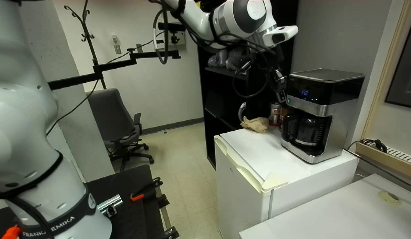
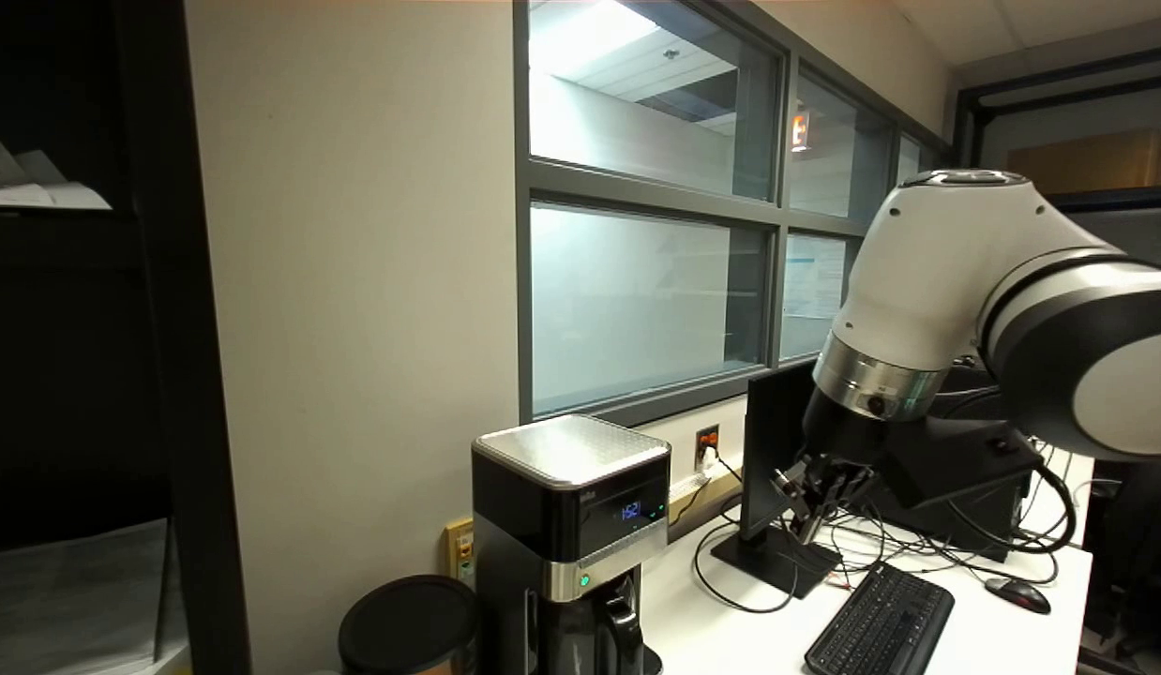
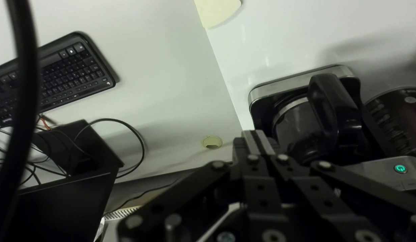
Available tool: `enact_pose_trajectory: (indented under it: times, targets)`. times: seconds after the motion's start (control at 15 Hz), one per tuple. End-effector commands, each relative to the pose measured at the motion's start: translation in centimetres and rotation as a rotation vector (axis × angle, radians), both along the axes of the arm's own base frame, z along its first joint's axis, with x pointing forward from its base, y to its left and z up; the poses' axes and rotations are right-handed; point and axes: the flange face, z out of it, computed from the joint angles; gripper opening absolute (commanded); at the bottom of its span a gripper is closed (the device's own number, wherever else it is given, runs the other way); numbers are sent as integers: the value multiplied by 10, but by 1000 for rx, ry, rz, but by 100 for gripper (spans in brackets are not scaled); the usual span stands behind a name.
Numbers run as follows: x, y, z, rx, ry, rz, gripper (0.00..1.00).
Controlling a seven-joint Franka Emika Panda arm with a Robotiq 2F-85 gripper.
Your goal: Push down the second button from the right
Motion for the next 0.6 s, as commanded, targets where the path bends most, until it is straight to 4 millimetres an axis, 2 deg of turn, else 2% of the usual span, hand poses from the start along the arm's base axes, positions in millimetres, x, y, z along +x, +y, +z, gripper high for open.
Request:
enact_pose_trajectory:
  times: [0.0, 0.53]
  targets:
    - [33, 8, -7, -39, -59, -13, 0]
    - [82, 23, -25, -41, -132, -45, 0]
